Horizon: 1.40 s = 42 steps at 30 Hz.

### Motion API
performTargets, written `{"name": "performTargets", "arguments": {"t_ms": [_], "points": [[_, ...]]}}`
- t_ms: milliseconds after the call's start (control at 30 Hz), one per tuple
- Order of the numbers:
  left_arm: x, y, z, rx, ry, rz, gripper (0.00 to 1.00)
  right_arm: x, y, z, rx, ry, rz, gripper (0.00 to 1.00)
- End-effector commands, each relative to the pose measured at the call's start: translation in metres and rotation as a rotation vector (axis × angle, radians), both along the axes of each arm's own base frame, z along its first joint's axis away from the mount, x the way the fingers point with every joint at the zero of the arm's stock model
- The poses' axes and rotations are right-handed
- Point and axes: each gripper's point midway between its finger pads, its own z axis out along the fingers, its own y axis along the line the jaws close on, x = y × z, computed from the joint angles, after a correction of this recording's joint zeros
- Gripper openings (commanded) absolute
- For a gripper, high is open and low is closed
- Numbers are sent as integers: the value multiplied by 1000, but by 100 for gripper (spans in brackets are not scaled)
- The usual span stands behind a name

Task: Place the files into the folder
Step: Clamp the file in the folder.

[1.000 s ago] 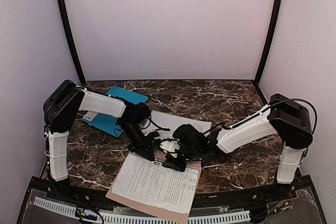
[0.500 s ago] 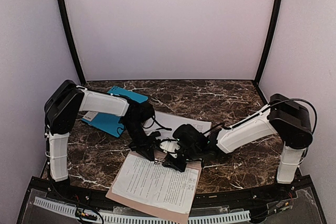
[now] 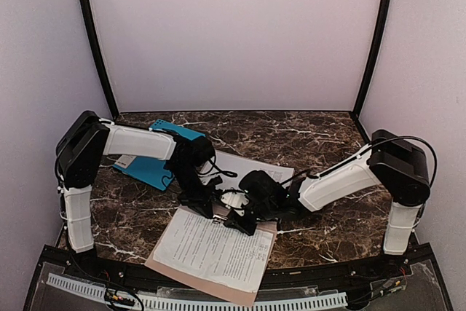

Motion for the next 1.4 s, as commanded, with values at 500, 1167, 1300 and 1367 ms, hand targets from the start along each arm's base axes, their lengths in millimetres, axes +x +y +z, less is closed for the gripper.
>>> {"name": "performTargets", "arguments": {"t_ms": [500,1167,1300,1367], "points": [[37,58,-42,298,-177,93,1,-18,-52,-64,-272,100,-10,21],[-17,121,-106,568,52,40,1,-19,-51,-61,-272,87,2,21],[-34,136,-111,631,131,-6,1,-17,-50,-60,-283,72,3,21],[-45,146,-111,671,174,-23,1,-16,-50,-60,-290,62,3,21]]}}
